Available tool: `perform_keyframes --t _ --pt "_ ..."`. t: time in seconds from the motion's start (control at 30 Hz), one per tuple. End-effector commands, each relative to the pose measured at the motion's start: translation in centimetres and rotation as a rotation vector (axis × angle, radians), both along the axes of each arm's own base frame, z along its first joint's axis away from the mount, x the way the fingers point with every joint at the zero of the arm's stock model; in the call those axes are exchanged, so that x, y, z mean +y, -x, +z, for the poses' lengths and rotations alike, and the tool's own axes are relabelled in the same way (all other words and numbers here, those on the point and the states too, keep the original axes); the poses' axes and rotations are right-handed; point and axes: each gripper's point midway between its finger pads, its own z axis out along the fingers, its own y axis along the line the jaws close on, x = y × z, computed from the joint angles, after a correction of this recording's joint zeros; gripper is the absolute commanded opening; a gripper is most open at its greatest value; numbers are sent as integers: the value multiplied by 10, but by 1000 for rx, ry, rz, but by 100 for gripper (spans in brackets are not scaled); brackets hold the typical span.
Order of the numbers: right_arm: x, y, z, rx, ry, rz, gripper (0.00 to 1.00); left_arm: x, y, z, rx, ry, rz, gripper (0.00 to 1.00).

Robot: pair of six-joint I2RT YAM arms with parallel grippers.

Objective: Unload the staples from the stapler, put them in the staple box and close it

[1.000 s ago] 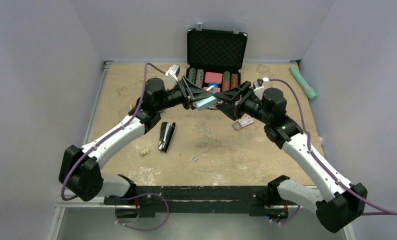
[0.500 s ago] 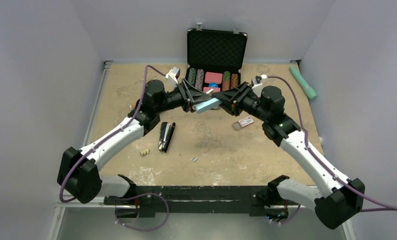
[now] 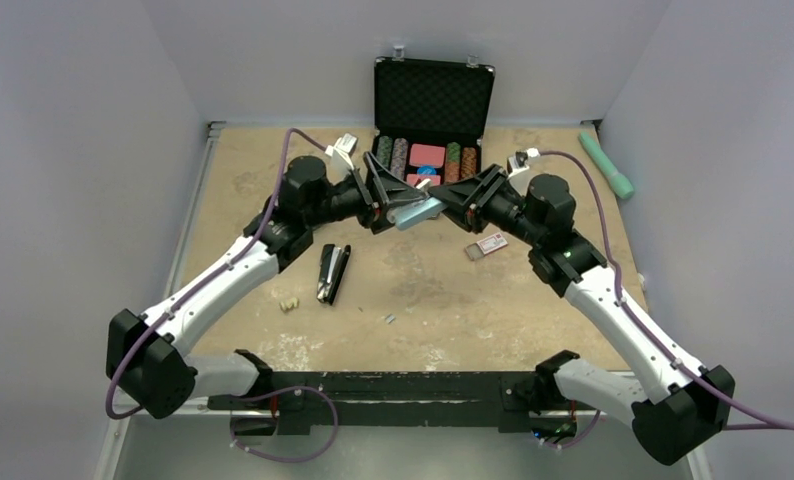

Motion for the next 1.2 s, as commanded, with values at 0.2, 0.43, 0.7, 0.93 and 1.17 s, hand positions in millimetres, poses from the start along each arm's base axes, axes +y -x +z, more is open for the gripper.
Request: perform_keyframes --t 0.2,0.43,0.7,0.93,1.17 --pt "-9 3 -6 6 61 -23 0 18 23 29 -128 -21 -16 88" --pt "-19 -11 -48 44 302 -31 0 45 27 27 -177 -155 17 90" --pt "-53 -48 -110 154 656 -25 0 91 28 -12 -205 -498 26 91" --pt "-116 -77 -165 347 837 -35 0 124 19 -45 -227 -779 -8 91" --pt "-159 -61 -244 633 963 -40 0 151 -5 -84 -135 -990 30 91"
